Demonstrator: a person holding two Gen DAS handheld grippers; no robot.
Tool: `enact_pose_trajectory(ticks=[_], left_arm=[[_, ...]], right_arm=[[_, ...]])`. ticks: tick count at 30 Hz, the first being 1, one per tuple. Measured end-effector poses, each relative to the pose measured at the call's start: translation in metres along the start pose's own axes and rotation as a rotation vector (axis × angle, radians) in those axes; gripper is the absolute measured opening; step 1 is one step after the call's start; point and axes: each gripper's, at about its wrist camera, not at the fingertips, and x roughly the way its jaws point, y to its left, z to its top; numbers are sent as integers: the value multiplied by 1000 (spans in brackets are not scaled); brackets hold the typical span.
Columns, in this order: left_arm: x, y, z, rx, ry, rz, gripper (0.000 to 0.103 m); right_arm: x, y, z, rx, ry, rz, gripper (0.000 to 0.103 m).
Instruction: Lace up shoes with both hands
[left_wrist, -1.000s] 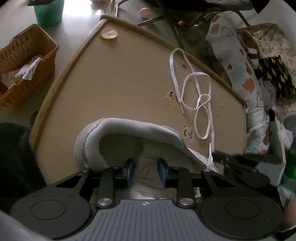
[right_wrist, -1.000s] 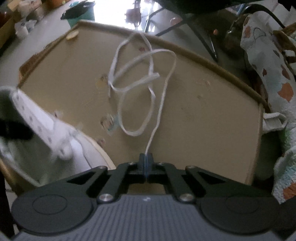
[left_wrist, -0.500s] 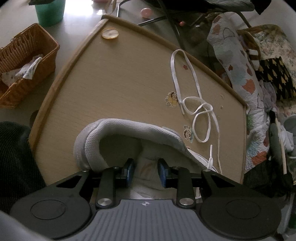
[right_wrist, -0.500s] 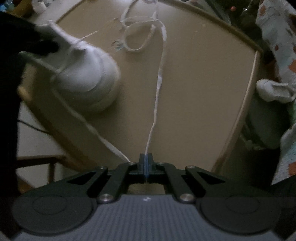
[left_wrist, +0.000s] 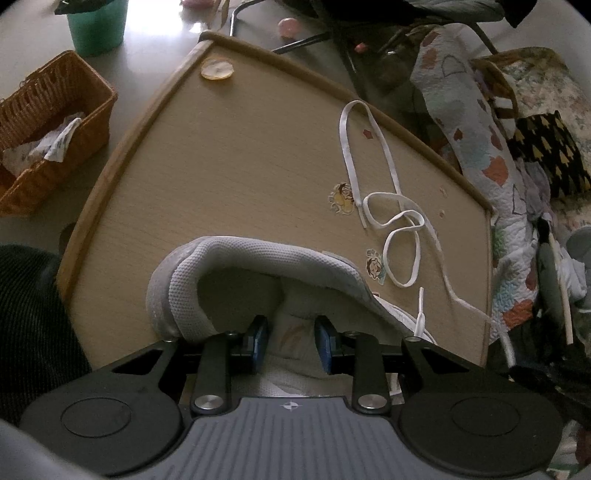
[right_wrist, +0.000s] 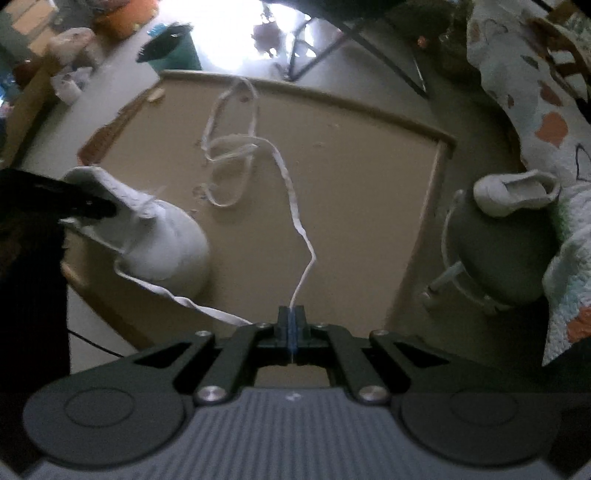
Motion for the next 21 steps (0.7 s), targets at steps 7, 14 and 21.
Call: enact_pose_trajectory(ticks=[7,14,21], left_arm=[[0,-1,-1,8,-3,1,32],[0,-1,-4,22,-11,-5,32],[0,-1,-5,28,-16,-6,32]], right_arm=[[9,8,10,189,-120,35,9],[34,49,25,426,-192,228,28],[53,77,35,442,-192,188,28]])
